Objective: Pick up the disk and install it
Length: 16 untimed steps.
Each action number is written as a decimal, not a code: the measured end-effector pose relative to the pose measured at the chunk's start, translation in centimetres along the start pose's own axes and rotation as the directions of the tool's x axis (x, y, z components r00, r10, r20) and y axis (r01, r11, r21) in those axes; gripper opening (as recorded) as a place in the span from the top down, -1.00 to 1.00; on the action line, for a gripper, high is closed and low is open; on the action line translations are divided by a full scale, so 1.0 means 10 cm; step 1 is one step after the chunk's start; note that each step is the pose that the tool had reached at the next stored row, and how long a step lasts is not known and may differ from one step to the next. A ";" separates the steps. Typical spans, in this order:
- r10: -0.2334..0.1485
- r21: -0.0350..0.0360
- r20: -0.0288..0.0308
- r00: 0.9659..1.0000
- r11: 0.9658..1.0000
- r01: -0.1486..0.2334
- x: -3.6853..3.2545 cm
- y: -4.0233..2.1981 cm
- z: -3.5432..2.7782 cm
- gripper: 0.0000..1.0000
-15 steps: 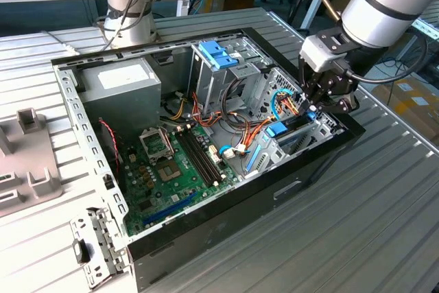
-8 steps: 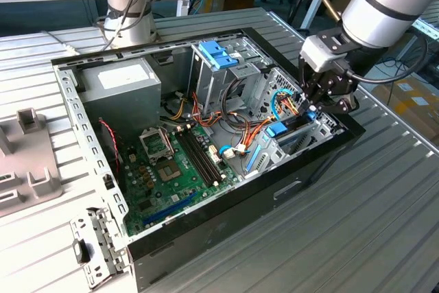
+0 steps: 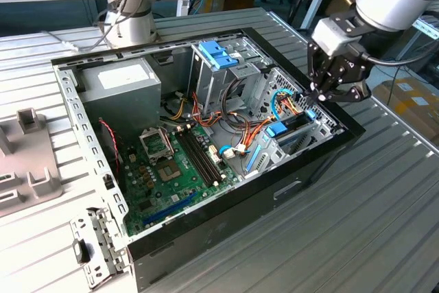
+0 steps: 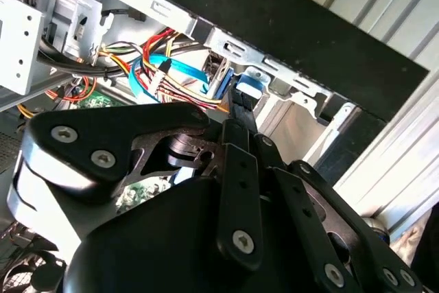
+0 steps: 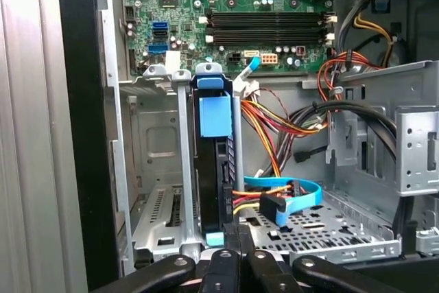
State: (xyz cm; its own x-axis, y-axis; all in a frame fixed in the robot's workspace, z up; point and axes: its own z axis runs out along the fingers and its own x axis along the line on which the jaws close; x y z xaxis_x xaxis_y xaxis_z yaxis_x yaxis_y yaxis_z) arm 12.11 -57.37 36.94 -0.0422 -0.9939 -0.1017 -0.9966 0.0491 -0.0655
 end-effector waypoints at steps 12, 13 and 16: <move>0.000 0.000 0.000 1.000 1.000 0.000 -0.015 -0.117 -0.086 0.79; 0.000 0.000 0.000 1.000 1.000 0.000 -0.015 -0.118 -0.086 0.79; 0.000 0.000 0.000 1.000 1.000 0.000 -0.015 -0.118 -0.086 0.79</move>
State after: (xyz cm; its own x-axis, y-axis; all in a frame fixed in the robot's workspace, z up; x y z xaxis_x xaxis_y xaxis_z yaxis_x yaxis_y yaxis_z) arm 13.23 -57.36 37.89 -0.0423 -0.9939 -0.1019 -0.9967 0.0491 -0.0653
